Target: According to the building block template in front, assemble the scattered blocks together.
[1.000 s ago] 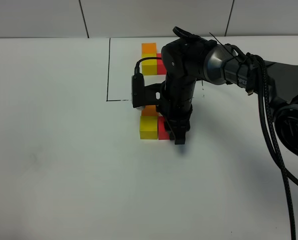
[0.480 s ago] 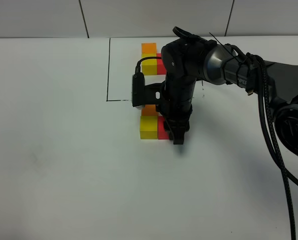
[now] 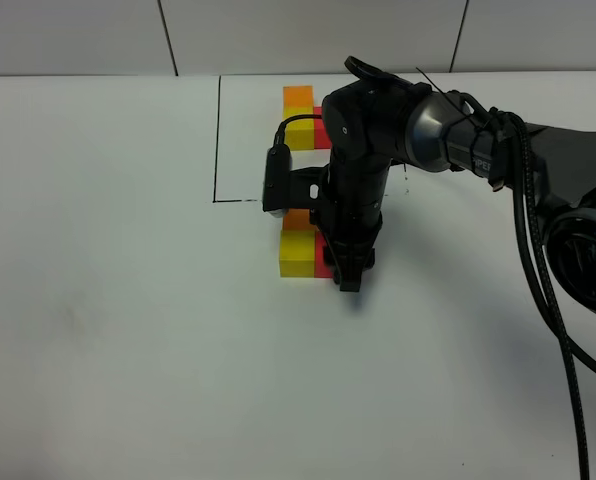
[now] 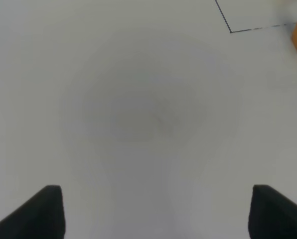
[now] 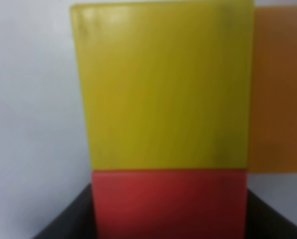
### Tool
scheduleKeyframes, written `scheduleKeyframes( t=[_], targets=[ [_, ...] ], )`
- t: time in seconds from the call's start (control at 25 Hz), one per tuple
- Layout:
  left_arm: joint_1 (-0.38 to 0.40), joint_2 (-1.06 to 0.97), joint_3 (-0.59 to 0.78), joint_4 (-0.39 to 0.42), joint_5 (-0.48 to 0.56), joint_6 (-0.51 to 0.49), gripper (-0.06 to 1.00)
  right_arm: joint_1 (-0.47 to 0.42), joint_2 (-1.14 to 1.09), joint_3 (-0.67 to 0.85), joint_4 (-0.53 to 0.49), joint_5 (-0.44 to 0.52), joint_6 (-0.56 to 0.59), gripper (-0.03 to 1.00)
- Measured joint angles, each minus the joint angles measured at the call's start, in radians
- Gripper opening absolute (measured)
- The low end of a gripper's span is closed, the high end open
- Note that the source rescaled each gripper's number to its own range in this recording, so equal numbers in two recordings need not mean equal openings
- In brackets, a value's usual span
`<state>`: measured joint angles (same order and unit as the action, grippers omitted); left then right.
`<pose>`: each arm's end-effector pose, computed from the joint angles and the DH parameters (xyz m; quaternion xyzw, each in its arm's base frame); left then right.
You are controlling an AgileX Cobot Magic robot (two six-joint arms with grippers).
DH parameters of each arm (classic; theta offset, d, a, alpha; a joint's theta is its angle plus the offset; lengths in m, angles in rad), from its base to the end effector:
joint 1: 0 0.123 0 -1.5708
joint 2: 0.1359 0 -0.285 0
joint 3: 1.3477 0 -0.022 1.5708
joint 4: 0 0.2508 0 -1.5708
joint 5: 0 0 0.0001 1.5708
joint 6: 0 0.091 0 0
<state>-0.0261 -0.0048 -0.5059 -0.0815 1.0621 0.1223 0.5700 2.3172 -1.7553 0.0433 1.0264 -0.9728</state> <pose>-0.0066 -0.0063 0.2790 0.0648 0.8476 -0.0154 0.5264 0.3850 0.2508 0.1183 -0.6890 0.7237 0.0115 0.0379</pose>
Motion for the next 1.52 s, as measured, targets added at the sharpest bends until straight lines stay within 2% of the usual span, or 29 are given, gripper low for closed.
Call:
scheduleKeyframes(
  t=[0.08,0.2,0.28,0.36,0.56,0.76,0.92,1.04,1.32,1.52],
  targets=[
    [0.000,0.000,0.000,0.000,0.000,0.000,0.70,0.001,0.003,0.002,0.004,-0.001,0.002,0.31],
    [0.000,0.000,0.000,0.000,0.000,0.000,0.70,0.001,0.002,0.002,0.000,-0.002,0.002,0.64],
    [0.000,0.000,0.000,0.000,0.000,0.000,0.70,0.001,-0.003,0.002,-0.020,-0.002,0.006,0.80],
    [0.000,0.000,0.000,0.000,0.000,0.000,0.70,0.000,-0.016,0.002,-0.036,-0.003,0.021,0.87],
    [0.000,0.000,0.000,0.000,0.000,0.000,0.70,-0.066,-0.089,0.002,-0.029,-0.004,0.126,0.90],
    [0.000,0.000,0.000,0.000,0.000,0.000,0.70,-0.251,-0.176,0.047,0.037,-0.021,0.294,0.90],
    [0.000,0.000,0.000,0.000,0.000,0.000,0.70,-0.427,-0.278,0.232,0.111,-0.107,0.395,0.90],
    [0.000,0.000,0.000,0.000,0.000,0.000,0.70,-0.506,-0.400,0.418,0.115,-0.171,0.454,0.89],
    [0.000,0.000,0.000,0.000,0.000,0.000,0.70,-0.622,-0.791,0.676,0.106,-0.217,0.527,0.89],
    [0.000,0.000,0.000,0.000,0.000,0.003,0.70,-0.643,-1.045,0.819,0.084,-0.196,0.590,0.89]
  ],
)
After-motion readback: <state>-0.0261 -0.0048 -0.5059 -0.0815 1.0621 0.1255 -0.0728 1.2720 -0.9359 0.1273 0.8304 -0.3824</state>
